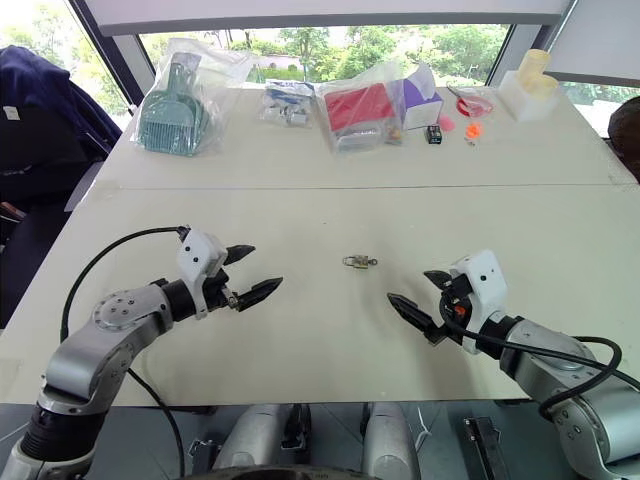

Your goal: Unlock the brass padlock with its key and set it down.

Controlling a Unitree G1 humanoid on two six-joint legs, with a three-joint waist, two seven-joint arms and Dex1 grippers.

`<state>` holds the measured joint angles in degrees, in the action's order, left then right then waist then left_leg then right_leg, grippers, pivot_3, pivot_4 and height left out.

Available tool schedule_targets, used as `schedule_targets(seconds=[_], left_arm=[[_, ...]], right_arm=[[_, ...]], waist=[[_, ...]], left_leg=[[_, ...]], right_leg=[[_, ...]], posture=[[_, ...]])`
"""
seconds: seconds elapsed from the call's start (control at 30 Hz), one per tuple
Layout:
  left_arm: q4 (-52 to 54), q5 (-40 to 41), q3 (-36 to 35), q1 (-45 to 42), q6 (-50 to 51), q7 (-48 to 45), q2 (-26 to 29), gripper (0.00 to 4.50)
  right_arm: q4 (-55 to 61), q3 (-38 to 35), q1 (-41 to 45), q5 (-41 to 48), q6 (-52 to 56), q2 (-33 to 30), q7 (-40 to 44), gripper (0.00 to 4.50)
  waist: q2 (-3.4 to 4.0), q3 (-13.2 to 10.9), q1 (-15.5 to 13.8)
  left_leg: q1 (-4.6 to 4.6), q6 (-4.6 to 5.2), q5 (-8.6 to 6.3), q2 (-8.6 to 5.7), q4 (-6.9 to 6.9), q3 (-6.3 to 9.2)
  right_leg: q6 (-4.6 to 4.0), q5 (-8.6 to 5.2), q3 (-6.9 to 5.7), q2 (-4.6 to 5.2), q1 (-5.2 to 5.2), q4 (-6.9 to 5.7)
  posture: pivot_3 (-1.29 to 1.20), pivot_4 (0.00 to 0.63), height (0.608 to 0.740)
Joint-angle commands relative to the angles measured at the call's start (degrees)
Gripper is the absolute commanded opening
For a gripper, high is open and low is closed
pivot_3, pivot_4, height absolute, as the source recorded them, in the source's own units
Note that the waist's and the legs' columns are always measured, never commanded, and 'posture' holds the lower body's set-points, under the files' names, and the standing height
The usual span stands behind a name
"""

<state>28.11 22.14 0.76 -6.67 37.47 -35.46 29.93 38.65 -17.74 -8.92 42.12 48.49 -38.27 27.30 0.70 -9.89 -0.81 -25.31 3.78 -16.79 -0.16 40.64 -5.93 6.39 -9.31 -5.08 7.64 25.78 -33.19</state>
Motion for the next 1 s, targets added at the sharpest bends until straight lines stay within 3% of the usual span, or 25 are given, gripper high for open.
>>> schedule_targets(seconds=[0.03,0.7,1.0], left_arm=[[3.24,1.71,-0.51,0.31,0.13,-0.62,0.58,4.50],[2.50,2.32,0.13,-1.10,0.96,1.32,-0.09,4.50],[-1.32,3.01,0.02,-6.53,1.93,-1.14,1.52,4.50]], right_arm=[[1.32,0.23,0.82,-0.03,-0.94,-0.23,0.16,4.47],[0.37,2.85,3.35,-0.93,-0.82,0.53,-1.06,4.47],[0.29,3.74,4.19,-1.17,-0.92,0.87,-1.55,4.47]], waist=[[0.00,0.00,0.02],[0.00,0.00,0.01],[0.00,0.00,-0.06]], left_leg=[[0.00,0.00,0.00,0.00,0.00,0.00],[0.00,0.01,0.02,0.00,0.00,0.00],[0.00,0.03,0.05,-0.01,0.00,0.00]], right_leg=[[0.00,0.00,0.00,0.00,0.00,0.00],[0.00,0.00,0.00,0.00,0.00,0.00],[0.00,0.00,-0.01,-0.01,-0.02,-0.01]], posture=[[0.00,0.150,0.735],[0.00,0.150,0.735],[0.00,0.150,0.735]])
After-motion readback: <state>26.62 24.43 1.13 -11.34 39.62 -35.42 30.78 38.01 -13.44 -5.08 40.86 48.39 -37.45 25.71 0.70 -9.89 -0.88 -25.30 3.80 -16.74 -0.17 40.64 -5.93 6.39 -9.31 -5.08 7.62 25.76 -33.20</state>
